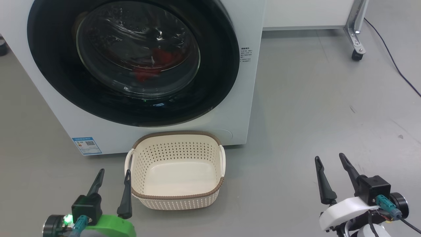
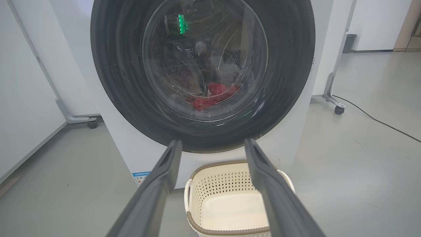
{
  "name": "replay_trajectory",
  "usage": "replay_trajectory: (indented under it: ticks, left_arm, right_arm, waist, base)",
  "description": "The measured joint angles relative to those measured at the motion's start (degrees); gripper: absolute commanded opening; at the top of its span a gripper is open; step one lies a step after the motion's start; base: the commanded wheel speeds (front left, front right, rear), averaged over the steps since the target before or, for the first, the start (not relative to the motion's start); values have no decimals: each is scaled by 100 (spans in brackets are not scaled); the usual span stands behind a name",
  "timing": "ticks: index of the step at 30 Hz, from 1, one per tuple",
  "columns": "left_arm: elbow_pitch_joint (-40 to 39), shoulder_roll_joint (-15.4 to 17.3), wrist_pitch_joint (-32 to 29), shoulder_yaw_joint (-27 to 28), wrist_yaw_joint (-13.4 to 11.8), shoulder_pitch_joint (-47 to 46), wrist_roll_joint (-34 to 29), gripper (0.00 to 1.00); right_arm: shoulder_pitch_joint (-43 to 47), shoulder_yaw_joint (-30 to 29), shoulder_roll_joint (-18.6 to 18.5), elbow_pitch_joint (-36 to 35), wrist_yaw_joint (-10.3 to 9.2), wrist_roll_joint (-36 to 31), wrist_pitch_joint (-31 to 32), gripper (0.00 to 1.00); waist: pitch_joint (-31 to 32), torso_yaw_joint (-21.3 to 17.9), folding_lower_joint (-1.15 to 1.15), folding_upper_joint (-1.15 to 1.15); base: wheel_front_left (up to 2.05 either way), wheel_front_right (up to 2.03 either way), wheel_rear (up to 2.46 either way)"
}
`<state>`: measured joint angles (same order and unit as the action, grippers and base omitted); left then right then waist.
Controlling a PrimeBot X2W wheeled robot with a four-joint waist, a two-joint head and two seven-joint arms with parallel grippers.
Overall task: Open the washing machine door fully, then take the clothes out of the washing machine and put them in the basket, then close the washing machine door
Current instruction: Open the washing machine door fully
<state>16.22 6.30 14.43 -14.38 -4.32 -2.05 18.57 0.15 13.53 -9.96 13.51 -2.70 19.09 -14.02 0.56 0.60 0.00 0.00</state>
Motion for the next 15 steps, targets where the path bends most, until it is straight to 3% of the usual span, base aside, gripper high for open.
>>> replay_trajectory:
  ticks: [14,15]
  left_arm:
    - [78,-24,0,46,0,0,-1,100]
    - [86,-24,0,47,0,0,-1,100]
  right_arm:
    - [48,-86,42,-22,2,-1,-1,100]
    - [48,-93,43,-22,2,-4,-1,76]
  waist:
    - [-12,2,0,0]
    - [-13,3,0,0]
  base:
    - [0,0,0]
    - [0,0,0]
